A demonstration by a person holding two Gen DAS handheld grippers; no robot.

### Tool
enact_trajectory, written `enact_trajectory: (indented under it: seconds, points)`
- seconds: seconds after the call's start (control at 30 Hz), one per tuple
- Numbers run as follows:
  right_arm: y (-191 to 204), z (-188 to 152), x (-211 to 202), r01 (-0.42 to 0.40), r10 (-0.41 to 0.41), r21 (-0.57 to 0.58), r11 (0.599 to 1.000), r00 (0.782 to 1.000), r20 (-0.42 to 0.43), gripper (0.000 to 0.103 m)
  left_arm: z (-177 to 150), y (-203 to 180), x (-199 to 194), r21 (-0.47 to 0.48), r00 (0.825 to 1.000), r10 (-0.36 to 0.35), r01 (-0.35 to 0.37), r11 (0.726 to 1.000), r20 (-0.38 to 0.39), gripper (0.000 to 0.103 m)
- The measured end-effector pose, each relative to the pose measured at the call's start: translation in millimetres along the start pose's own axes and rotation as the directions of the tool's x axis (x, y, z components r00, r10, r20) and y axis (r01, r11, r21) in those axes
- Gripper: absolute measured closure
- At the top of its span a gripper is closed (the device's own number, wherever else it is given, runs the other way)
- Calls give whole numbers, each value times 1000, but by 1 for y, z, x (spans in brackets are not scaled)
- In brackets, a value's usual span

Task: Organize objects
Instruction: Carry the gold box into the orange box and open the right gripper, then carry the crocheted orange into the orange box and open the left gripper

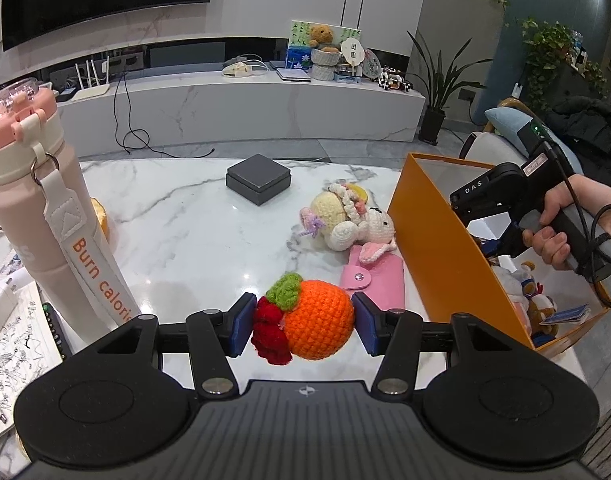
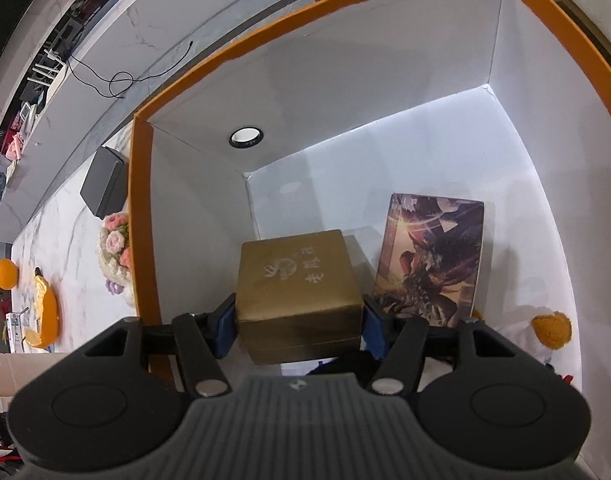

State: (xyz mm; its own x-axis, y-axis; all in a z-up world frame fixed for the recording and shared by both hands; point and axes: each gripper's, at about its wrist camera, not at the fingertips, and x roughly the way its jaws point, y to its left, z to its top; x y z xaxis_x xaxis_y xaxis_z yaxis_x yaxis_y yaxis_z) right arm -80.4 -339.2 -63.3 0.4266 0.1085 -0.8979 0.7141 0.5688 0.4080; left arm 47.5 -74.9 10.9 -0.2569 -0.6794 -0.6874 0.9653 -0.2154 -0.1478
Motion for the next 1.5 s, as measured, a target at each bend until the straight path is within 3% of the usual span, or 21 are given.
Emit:
enact_trajectory:
  seconds: [0.2,0.3,0.4,0.7,0.8,0.93,1.1,1.27,1.4,1.5]
  points:
    - [5,-4,-5,37,-36,-31,999,999,21,38,1,0,-2,1,1000,-3,3,1000,-2,42]
    - [6,-5,-9,43,-41,-59,997,999,20,25,1,0,-2,6,1000,-6,6,1000,-5,42]
    - [5,-8,-14,37,-35,-62,997,999,24,24,1,-3,-3,16,1000,-10,10,1000,-6,42]
    - [20,-32,-49,89,-66,-193,977,990,124,18,3,-13,-9,47,1000,-13,13,999,9,42]
    - [33,-44,-65,137,-90,-280,950,980,176,18,3,-17,-11,54,1000,-11,10,998,9,42]
    - [42,-65,-92,145,-58,-328,933,964,260,18,3,-24,-16,70,1000,-12,11,997,16,42]
    - [50,-115,-124,195,-51,-339,921,920,389,18,2,-33,-18,72,1000,8,-9,997,15,42]
    - [38,-171,-139,174,-29,-272,946,885,464,18,1,-42,-23,88,1000,-17,16,996,13,42]
    - [26,-211,-138,201,-73,-206,958,861,503,18,-1,-48,-29,103,999,-16,12,995,36,42]
    - [18,-234,-131,211,-94,-178,961,857,507,18,-2,-51,-29,99,999,-26,23,995,36,42]
